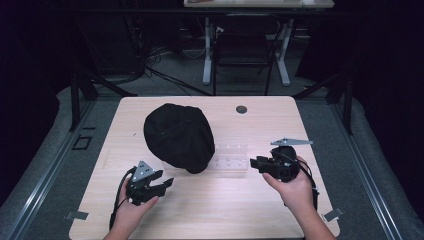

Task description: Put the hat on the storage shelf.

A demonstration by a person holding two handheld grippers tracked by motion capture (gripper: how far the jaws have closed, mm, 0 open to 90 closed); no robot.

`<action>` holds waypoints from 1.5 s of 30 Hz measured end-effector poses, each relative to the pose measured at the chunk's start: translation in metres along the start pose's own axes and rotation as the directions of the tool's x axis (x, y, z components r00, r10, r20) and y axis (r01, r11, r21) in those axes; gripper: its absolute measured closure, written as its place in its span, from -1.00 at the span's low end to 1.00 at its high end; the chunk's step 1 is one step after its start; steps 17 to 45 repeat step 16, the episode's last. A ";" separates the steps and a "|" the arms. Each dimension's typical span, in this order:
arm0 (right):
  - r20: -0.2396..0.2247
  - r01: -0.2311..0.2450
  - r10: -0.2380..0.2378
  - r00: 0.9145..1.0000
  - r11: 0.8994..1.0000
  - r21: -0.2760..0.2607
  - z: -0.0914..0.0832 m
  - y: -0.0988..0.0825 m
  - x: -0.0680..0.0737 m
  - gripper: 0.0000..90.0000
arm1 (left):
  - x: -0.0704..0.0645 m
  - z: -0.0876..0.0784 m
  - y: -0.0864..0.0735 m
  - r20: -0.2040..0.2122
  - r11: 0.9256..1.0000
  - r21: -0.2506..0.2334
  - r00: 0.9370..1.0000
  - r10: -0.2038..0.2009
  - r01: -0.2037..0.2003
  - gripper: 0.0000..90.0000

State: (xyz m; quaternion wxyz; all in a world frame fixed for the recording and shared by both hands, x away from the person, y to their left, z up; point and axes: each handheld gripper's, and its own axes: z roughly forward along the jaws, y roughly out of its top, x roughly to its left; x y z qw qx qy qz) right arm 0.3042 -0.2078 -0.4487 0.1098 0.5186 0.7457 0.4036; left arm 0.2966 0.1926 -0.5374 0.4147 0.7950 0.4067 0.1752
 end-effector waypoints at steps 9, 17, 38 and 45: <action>0.022 -0.028 0.028 0.999 0.999 -0.028 0.008 -0.027 -0.011 0.45 | -0.001 0.000 -0.001 0.000 1.000 -0.011 1.000 -0.004 0.004 0.09; 0.043 -0.036 0.037 0.998 0.999 -0.035 0.015 -0.043 -0.016 0.39 | -0.005 0.000 0.000 0.007 0.999 -0.027 1.000 0.019 -0.019 0.09; 0.043 -0.036 0.037 0.998 0.999 -0.035 0.015 -0.043 -0.016 0.39 | -0.005 0.000 0.000 0.007 0.999 -0.027 1.000 0.019 -0.019 0.09; 0.043 -0.036 0.037 0.998 0.999 -0.035 0.015 -0.043 -0.016 0.39 | -0.005 0.000 0.000 0.007 0.999 -0.027 1.000 0.019 -0.019 0.09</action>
